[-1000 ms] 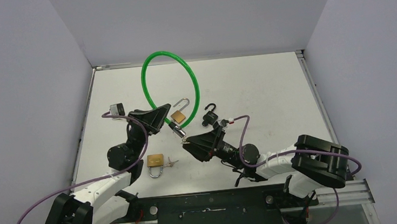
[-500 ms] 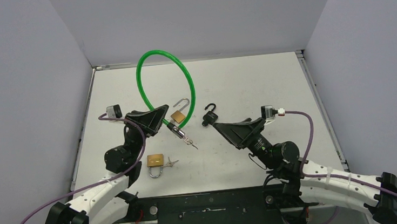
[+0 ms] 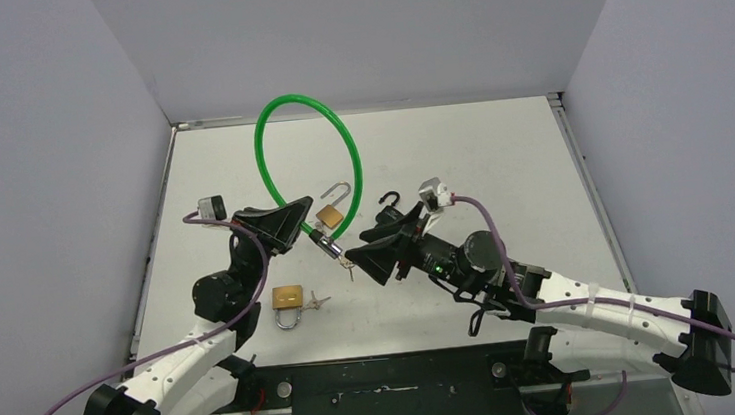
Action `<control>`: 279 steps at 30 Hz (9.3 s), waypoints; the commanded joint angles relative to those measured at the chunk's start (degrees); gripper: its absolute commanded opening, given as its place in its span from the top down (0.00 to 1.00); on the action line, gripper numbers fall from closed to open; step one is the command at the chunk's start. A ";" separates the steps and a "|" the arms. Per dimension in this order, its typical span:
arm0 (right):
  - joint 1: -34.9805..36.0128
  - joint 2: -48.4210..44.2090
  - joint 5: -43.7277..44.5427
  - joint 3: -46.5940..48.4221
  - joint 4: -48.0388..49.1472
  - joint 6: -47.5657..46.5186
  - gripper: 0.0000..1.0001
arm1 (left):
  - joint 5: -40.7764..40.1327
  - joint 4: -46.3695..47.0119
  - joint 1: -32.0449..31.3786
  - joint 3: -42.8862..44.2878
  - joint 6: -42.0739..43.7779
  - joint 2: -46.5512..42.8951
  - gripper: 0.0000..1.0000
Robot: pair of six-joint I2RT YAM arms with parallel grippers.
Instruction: Unlock with the key
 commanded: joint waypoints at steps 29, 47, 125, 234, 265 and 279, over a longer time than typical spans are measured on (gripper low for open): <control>11.17 14.36 21.69 17.06 -23.51 -23.07 0.53 | -7.96 -35.72 0.19 5.83 10.17 -12.64 1.00; 4.41 10.45 6.41 12.88 -18.08 -11.10 1.00 | -4.92 -27.05 0.22 3.90 7.86 -13.92 1.00; -17.35 1.35 34.91 15.95 -41.76 1.77 0.77 | 20.07 -56.43 -1.40 14.08 33.31 2.35 1.00; 3.83 53.83 -0.07 30.15 -21.74 5.58 0.62 | -52.28 -102.31 -11.99 34.37 52.42 -17.64 0.29; 4.43 50.94 9.58 27.08 -21.63 8.87 1.00 | -51.60 -104.27 -11.96 32.67 48.96 -18.84 0.28; -0.62 28.96 9.04 5.93 -1.46 14.69 1.00 | -38.19 -101.86 -12.01 29.67 42.28 -18.40 0.13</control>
